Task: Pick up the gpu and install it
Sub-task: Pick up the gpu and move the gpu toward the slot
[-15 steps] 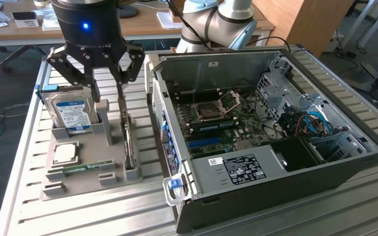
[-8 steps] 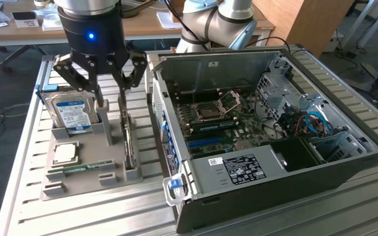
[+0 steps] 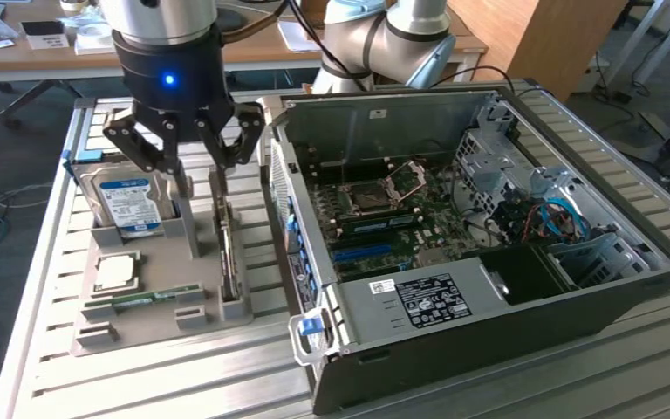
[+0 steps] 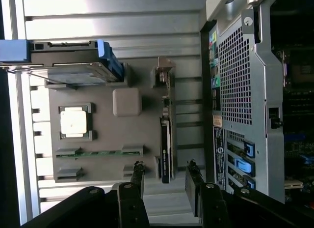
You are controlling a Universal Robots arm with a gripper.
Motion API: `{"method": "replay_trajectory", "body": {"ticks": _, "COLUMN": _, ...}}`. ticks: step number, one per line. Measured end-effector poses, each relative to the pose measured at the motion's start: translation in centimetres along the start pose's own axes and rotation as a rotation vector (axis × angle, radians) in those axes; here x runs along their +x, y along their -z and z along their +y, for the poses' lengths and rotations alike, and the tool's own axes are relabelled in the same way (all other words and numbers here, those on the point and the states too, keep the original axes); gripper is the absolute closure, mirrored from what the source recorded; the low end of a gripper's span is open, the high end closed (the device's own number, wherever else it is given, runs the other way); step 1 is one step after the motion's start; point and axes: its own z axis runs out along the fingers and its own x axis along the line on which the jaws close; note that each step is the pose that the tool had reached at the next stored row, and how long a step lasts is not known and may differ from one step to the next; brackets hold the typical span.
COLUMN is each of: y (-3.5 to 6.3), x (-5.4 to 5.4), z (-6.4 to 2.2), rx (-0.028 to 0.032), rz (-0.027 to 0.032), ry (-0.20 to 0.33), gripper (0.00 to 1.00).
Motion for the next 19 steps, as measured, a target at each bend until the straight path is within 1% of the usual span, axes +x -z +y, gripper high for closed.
{"method": "replay_trajectory", "body": {"ticks": 5, "y": -0.41, "x": -0.1, "z": -0.01, "rx": 0.0002, "rz": 0.0000, "ry": 0.000, "gripper": 0.53}}
{"method": "replay_trajectory", "body": {"ticks": 9, "y": -0.41, "x": -0.1, "z": -0.01, "rx": 0.0008, "rz": 0.0000, "ry": 0.000, "gripper": 0.53}}
{"method": "replay_trajectory", "body": {"ticks": 10, "y": -0.43, "x": -0.1, "z": -0.01, "rx": -0.0004, "rz": 0.0001, "ry": 0.000, "gripper": 0.53}}
{"method": "replay_trajectory", "body": {"ticks": 11, "y": -0.50, "x": -0.1, "z": -0.02, "rx": -0.0037, "rz": 0.0000, "ry": 0.000, "gripper": 0.53}}
{"method": "replay_trajectory", "body": {"ticks": 12, "y": -0.57, "x": -0.2, "z": -0.01, "rx": -0.0055, "rz": 0.0003, "ry": 0.000, "gripper": 0.53}}
{"method": "replay_trajectory", "body": {"ticks": 15, "y": -0.76, "x": -0.9, "z": 0.03, "rx": -0.0062, "rz": 0.0006, "ry": 0.000, "gripper": 0.53}}
{"method": "replay_trajectory", "body": {"ticks": 19, "y": -1.40, "x": -1.0, "z": 0.01, "rx": -0.0061, "rz": 0.0008, "ry": 0.000, "gripper": 0.53}}
